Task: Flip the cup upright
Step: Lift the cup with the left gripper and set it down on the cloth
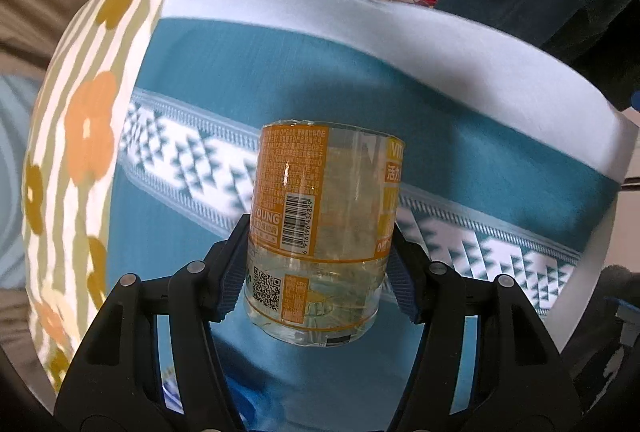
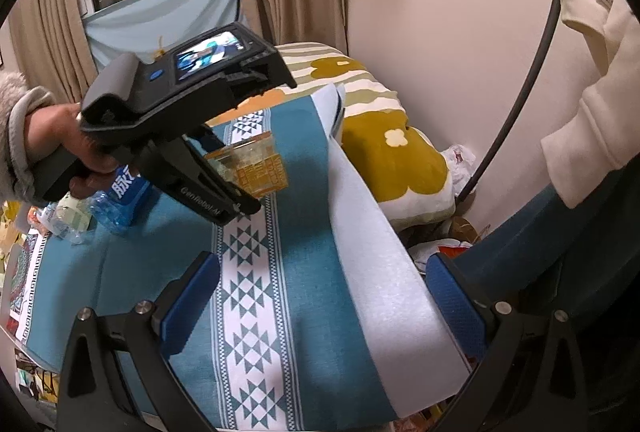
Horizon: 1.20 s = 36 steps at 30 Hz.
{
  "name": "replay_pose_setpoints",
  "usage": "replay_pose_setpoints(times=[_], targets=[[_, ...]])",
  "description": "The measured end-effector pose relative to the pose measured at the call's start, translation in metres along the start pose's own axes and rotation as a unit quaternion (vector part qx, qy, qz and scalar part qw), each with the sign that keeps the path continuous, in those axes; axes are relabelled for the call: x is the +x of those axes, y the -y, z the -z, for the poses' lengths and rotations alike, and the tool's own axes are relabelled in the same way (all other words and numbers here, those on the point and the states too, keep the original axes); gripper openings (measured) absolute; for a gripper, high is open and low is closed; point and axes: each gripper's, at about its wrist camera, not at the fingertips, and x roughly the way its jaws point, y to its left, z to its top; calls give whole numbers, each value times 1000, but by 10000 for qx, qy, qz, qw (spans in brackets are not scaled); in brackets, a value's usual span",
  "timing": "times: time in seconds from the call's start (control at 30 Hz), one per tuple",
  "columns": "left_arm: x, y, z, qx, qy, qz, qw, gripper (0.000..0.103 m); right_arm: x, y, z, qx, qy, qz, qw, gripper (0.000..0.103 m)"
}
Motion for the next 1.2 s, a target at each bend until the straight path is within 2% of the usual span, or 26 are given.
replay_pose_setpoints(times=[0.3,0.5,0.57,0.7,0.77,0.8,0.93,1.03,1.2], targets=[[-20,5,68,-842,33,9,9964,66,-14,-24,2,-235,123,-259,9993,103],[-25,3,124,-1780,31,74,9840,66,-16,-46,11,-338,53,-543,9979,103],[-25,2,143,-2196,31,95,9755,66,-15,-53,13,-372,23,-619,9974,103],[-24,-2,175,-3081,68,208,9511,66,-14,-69,18,-469,-64,-833,9954,103],[-22,-4,188,-3520,103,263,9356,66,-13,-74,21,-508,-100,-908,9945,103],[-20,-6,195,-3780,138,314,9252,66,-13,-77,23,-529,-112,-944,9941,103],[-10,-10,209,-4359,233,326,8991,66,-14,-89,28,-629,-123,-1034,9926,103],[-5,-3,213,-4537,277,281,8903,66,-13,-92,29,-670,-128,-1064,9920,103],[9,-2,205,-4544,231,169,8903,66,-12,-94,31,-728,-142,-1059,9916,103]])
